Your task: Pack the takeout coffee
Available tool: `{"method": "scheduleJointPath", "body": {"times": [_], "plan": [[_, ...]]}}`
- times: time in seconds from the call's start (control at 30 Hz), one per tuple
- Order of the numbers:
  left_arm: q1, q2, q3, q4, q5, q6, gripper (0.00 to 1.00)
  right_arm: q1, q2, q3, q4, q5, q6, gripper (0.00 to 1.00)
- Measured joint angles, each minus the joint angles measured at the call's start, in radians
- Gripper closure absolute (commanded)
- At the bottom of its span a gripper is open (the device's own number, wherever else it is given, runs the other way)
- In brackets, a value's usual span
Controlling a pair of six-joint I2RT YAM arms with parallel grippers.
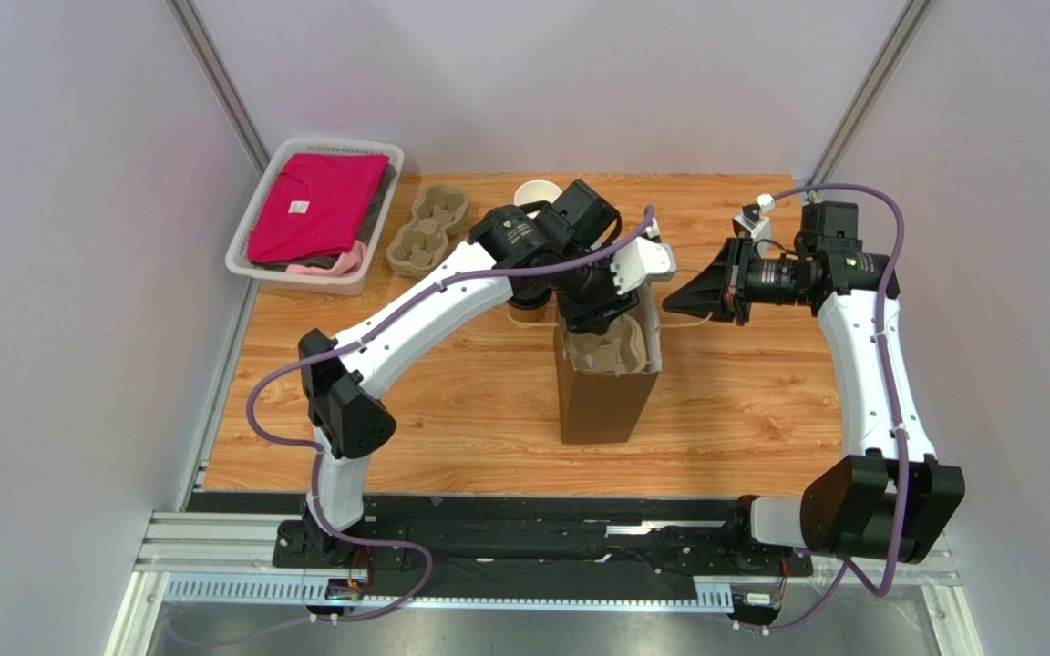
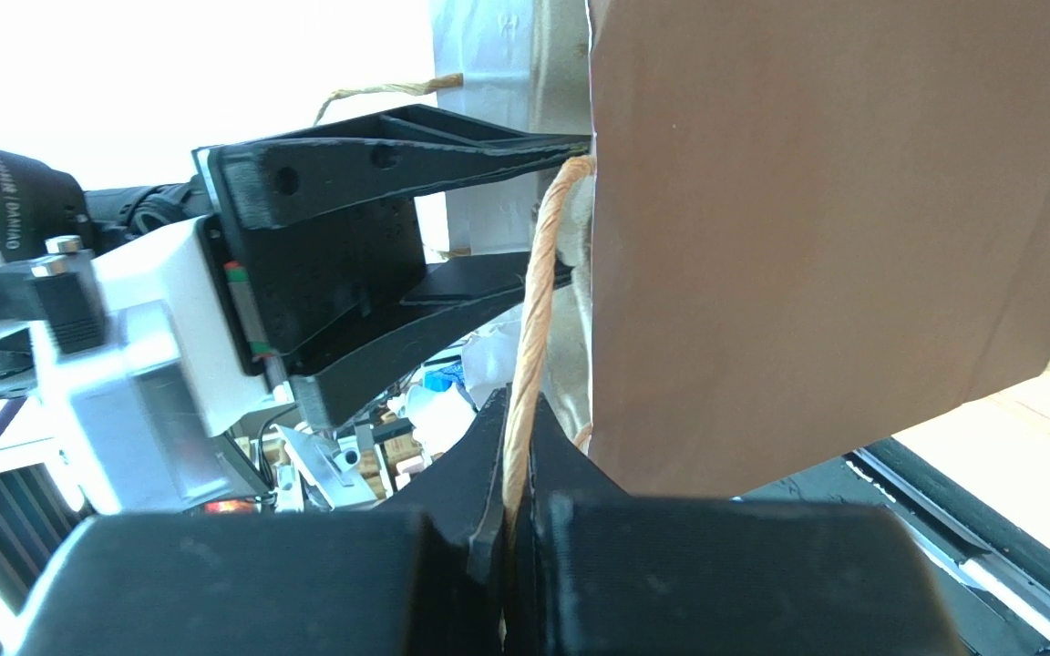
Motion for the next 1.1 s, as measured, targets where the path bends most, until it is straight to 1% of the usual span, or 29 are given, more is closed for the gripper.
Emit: {"method": "scheduleJointPath", "body": {"times": [0.47, 0.9, 1.1], "plan": [[0.0, 0.008, -0.1, 0.022, -0.019, 0.011, 0.75, 0.018, 0.0, 0.0, 0.0, 0.0, -0.005, 1.0], [-0.003, 0.05, -0.134, 0.075, -0.028, 0.011, 0.72, 0.018, 0.0, -0.017, -0.006, 0.012, -0.029, 1.0], [-0.005, 0.05, -0.173, 0.12, -0.027, 0.01, 0.67, 0.018, 0.0, -0.021, -0.018, 0.04, -0.053, 1.0]]}}
